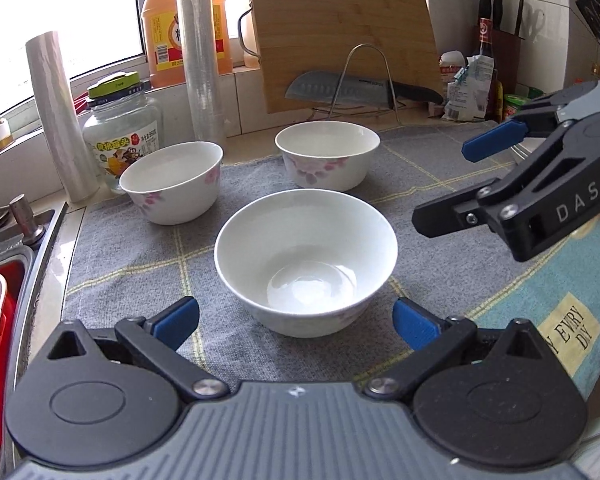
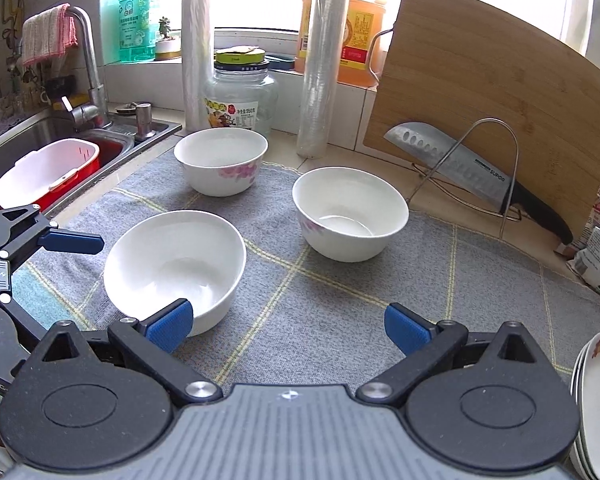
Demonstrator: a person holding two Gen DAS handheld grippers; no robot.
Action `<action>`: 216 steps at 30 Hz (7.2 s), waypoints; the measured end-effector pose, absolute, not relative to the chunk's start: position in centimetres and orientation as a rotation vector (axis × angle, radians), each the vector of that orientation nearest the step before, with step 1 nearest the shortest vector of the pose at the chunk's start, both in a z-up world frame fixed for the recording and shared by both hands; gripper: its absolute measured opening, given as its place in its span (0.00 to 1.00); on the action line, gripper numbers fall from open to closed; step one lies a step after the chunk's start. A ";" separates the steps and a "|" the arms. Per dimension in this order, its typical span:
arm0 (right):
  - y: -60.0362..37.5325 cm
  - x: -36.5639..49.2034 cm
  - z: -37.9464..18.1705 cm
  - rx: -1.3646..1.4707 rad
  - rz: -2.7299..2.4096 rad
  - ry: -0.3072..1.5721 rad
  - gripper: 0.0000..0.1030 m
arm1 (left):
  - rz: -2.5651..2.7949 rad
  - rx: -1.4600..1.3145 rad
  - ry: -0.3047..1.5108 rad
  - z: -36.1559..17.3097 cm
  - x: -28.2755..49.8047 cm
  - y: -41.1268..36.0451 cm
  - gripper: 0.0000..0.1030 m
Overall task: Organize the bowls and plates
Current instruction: 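Move the left tool to the white bowl and grasp its rim, then lift the held bowl with the left tool and carry it toward the plate stack, then lower the bowl onto the towel beside the plates and open the left tool, then move the left tool to the white bowl by the cutting board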
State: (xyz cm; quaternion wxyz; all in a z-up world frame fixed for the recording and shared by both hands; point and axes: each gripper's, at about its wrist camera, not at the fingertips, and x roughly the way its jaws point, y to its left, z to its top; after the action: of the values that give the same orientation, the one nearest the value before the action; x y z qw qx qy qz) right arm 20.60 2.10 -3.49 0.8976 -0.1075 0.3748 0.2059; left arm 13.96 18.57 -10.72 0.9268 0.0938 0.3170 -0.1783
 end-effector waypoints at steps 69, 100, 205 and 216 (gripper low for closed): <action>7.6 20.3 -7.6 -0.403 0.718 0.714 0.85 | -0.658 0.145 1.081 -8.4 25.8 19.1 0.80; 5.4 19.6 -6.1 -0.364 0.684 0.749 0.85 | -0.713 0.153 1.078 -6.8 25.2 16.4 0.79; -1.9 19.0 -3.0 -0.234 0.233 0.733 1.00 | -0.677 0.140 0.738 -4.2 24.6 16.1 0.98; 1.9 20.9 -2.1 -0.290 0.256 0.715 1.00 | -0.676 0.133 0.747 -3.5 28.1 18.6 0.99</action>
State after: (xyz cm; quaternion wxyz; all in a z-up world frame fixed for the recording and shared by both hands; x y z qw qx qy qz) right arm 20.92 1.91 -2.06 0.9186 -0.1409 0.3475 0.1245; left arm 28.14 18.63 -3.46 0.8738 0.0639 0.3575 -0.3235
